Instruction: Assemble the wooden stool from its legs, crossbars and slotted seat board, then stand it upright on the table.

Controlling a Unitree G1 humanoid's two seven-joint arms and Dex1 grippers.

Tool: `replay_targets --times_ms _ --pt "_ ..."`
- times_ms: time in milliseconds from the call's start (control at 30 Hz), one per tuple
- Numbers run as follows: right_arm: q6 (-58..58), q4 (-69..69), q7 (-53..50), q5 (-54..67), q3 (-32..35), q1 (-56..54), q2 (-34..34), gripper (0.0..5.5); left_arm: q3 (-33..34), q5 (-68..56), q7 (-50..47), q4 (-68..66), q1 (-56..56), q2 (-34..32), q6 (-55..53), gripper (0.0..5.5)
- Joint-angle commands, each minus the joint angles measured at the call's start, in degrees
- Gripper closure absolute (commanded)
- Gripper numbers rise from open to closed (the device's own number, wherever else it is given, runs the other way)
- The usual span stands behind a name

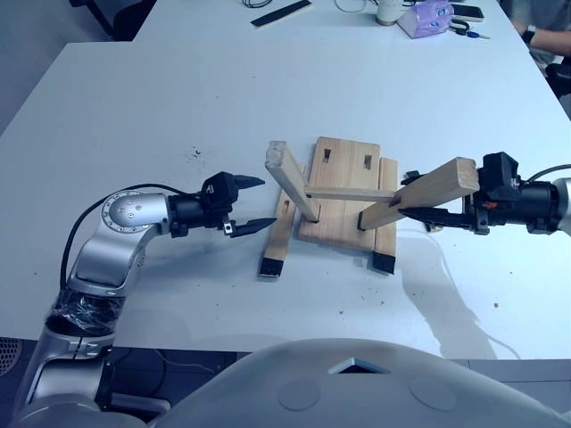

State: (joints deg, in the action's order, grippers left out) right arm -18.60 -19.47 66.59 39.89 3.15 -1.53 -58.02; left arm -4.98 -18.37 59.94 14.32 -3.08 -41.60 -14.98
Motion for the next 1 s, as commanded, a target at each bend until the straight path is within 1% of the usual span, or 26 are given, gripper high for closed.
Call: replay_targets --times_ms 33,300,600,833,1000 --pt "-3.62 5.87 0.76 -6.5 -4.85 -1.57 -0.79 3.46 -1.17 0.97 -0.74 -0.66 -1.36 0.75 -0.32 1.43" --pt "-2.33 6.94 3.98 -7.32 -9.65 -5.01 -0.36 3.46 -2.83 1.39 -0.14 -1.28 -3.1 1.26 0.13 1.43" --pt "-1.62 10.34 4.84 -10.38 -14.61 -9.04 1.84 3.46 -4.86 1.55 1.09 -1.62 -5.7 1.73 0.33 1.43" --pt "-0.91 10.65 4.97 -11.53 -16.76 -11.44 2.89 3.46 -7.17 1.92 1.66 -1.7 -7.61 2.72 0.53 1.43" --pt "-0.24 11.66 5.3 -12.28 -17.51 -10.96 3.0 3.46 -7.84 2.49 1.96 -2.42 -7.83 3.08 1.02 1.43"
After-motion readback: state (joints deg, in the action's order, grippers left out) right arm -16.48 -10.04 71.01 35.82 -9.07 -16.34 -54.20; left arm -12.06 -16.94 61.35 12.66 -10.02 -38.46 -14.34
